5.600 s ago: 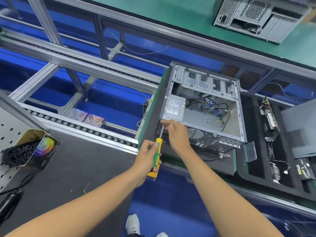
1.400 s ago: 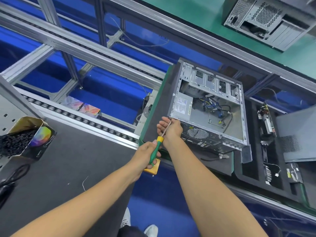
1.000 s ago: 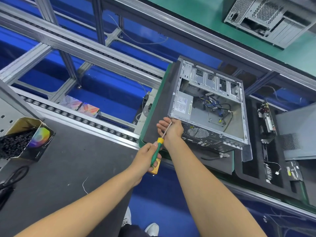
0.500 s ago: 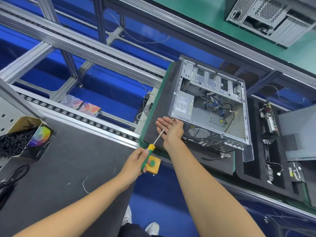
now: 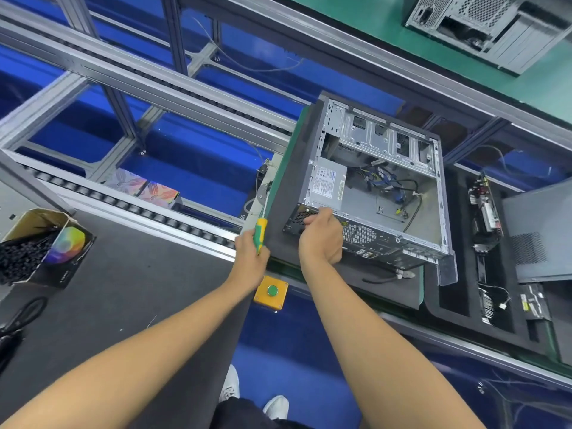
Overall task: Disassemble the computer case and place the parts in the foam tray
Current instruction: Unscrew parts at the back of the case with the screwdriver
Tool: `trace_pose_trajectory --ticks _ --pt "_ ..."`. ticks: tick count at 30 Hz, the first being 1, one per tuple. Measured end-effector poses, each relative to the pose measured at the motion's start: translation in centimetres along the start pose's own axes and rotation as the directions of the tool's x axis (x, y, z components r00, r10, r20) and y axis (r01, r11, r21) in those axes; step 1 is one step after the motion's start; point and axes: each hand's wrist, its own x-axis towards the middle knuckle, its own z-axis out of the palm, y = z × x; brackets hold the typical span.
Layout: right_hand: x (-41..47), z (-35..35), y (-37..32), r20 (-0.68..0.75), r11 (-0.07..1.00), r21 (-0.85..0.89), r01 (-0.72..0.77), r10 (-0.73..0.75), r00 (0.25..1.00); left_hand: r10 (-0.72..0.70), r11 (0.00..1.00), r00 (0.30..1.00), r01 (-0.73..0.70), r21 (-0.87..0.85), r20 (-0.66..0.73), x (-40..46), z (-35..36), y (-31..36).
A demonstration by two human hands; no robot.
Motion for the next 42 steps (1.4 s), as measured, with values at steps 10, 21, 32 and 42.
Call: trace_pose_trajectory --ticks 10,21,32,42 --pt "7.2 -3.4 -1.8 -0.015 0.617 -0.336 0.711 -0.759 0.651 0.145 0.885 0.989 -0.13 0.448 0.002 6.4 3.6 0.4" --pt "10.1 -3.1 -0.3 0.279 0.531 -0.439 0.725 -0.686 0.672 0.469 0.879 0.863 -0.435 0.196 -0.187 5.8 1.5 1.6" --pt "10.0 -3.2 -0.2 0.26 0.543 -0.431 0.721 -0.69 0.675 0.347 0.914 0.893 -0.39 -0.11 -0.286 2.6 3.2 5.8" --pt "9.9 -3.1 -0.1 0.256 0.544 -0.427 0.722 -0.693 0.674 -0.275 0.702 0.95 0.091 -0.707 -0.151 1.2 5.5 10.1"
